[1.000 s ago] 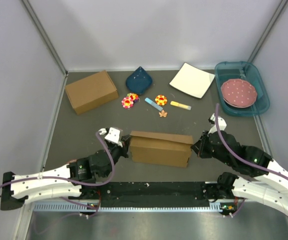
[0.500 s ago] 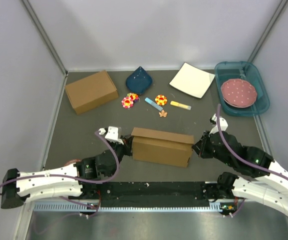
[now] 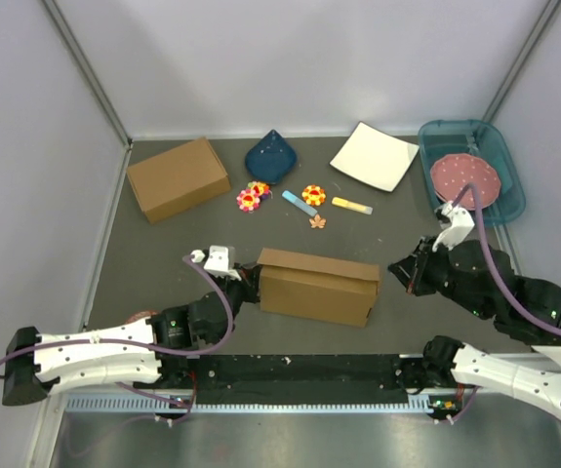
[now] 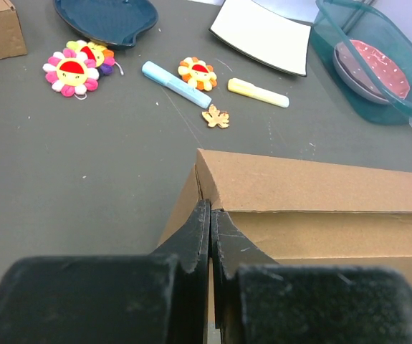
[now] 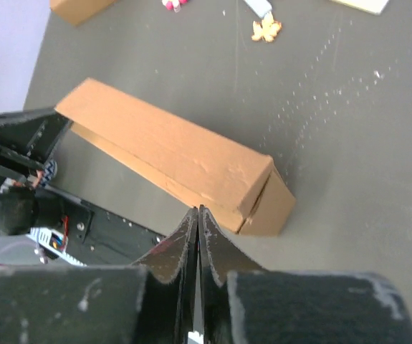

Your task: Fold the paper box

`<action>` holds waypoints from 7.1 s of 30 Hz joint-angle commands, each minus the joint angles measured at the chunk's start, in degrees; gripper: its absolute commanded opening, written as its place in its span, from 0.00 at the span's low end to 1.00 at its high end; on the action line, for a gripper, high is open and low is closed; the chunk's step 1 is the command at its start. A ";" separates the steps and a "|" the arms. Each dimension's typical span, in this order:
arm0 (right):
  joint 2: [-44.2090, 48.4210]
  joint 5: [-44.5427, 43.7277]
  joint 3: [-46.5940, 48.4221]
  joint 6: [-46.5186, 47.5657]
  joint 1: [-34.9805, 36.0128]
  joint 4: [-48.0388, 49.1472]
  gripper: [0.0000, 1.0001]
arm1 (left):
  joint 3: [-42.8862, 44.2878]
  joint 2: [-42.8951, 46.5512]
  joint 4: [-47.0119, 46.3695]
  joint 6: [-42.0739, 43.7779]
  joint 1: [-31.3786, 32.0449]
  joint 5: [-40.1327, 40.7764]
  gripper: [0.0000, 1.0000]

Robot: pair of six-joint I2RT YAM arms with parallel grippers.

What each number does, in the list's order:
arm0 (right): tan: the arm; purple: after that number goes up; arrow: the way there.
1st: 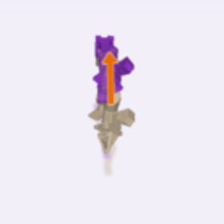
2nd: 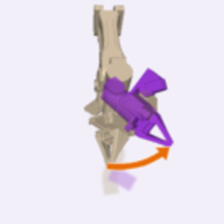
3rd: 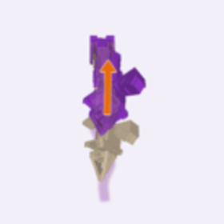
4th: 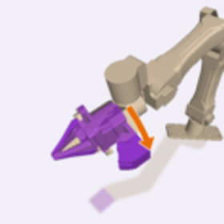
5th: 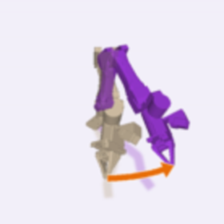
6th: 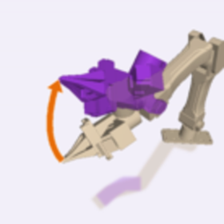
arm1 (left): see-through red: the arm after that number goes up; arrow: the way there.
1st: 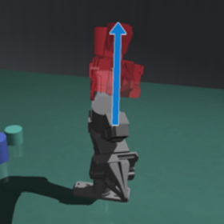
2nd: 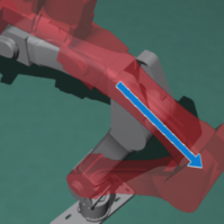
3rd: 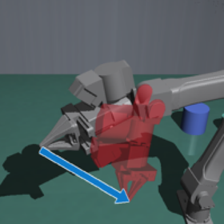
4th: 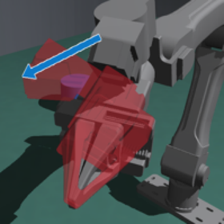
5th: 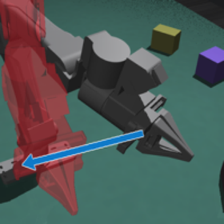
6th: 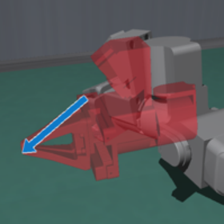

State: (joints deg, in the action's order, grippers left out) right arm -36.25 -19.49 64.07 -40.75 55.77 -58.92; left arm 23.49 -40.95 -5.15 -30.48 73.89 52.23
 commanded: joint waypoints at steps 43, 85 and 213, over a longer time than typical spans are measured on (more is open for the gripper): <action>0.04 1.03 -22.68 -5.92 0.57 7.15 0.00 | 8.77 12.57 -1.70 18.18 -2.51 -6.06 0.33; 6.36 2.70 -28.74 -8.64 0.57 16.20 0.00 | -11.01 2.45 2.07 -4.50 -18.96 -33.95 0.00; -45.94 22.39 -23.56 8.58 -27.73 62.26 0.42 | 14.30 -38.16 -14.11 -4.07 -43.74 -53.72 0.52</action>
State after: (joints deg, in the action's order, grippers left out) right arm -81.32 0.45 39.00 -35.00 27.99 2.15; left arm 33.45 -79.75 -16.03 -33.50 30.35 6.35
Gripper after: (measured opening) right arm 0.497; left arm 0.456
